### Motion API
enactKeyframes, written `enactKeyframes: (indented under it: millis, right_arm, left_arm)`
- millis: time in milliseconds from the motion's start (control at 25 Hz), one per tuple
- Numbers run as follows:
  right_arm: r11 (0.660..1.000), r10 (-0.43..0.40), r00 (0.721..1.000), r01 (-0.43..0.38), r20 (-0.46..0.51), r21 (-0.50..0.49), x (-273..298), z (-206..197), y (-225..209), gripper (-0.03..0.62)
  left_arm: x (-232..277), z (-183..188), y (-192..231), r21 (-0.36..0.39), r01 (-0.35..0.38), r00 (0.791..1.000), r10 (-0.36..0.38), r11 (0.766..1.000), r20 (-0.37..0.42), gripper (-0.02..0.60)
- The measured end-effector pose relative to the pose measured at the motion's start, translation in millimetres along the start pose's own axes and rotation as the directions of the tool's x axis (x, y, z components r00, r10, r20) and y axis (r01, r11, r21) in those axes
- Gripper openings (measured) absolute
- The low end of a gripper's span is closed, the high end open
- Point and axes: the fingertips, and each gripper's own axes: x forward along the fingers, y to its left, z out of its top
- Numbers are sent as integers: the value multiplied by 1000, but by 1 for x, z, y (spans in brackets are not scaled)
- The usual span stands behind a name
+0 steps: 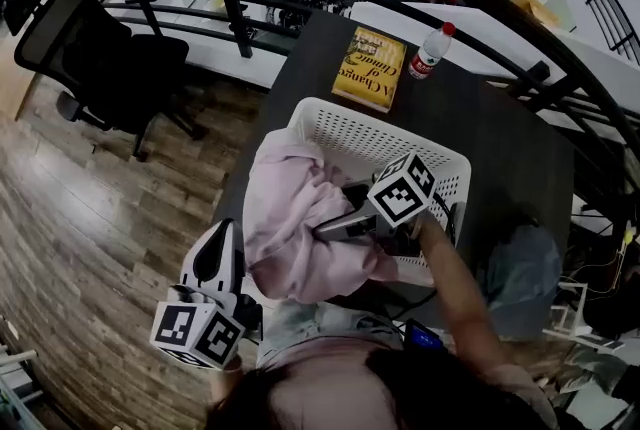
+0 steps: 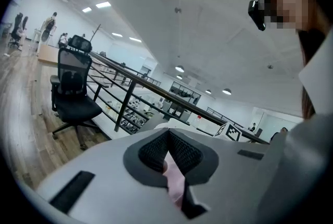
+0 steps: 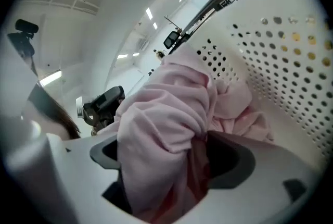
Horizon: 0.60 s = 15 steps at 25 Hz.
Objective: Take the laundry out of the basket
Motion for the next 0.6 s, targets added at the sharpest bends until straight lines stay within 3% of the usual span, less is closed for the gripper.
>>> enactKeyframes:
  millis: [240, 320, 360, 480, 600]
  right_arm:
    - [999, 31, 999, -31, -45, -17, 6, -5, -4, 430]
    - [1000, 5, 999, -6, -49, -13, 6, -6, -8, 290]
    - [1000, -11, 999, 11, -46, -6, 6, -6, -11, 252]
    - [999, -47, 999, 47, -20, 12, 3, -6, -15, 190]
    - [996, -92, 996, 92, 8, -3, -2, -3, -13, 169]
  left_arm:
    - [6, -5, 1, -9, -8, 1000, 8, 1000, -15, -2]
    - [9, -6, 1, -10, -6, 1000, 6, 1000, -19, -2]
    - [9, -6, 1, -10, -5, 1000, 5, 1000, -21, -2]
    - [8, -8, -1, -9, -2, 1000, 1, 1000, -23, -2]
    - [5, -6, -1, -4, 3, 1000, -3, 1000, -18, -2]
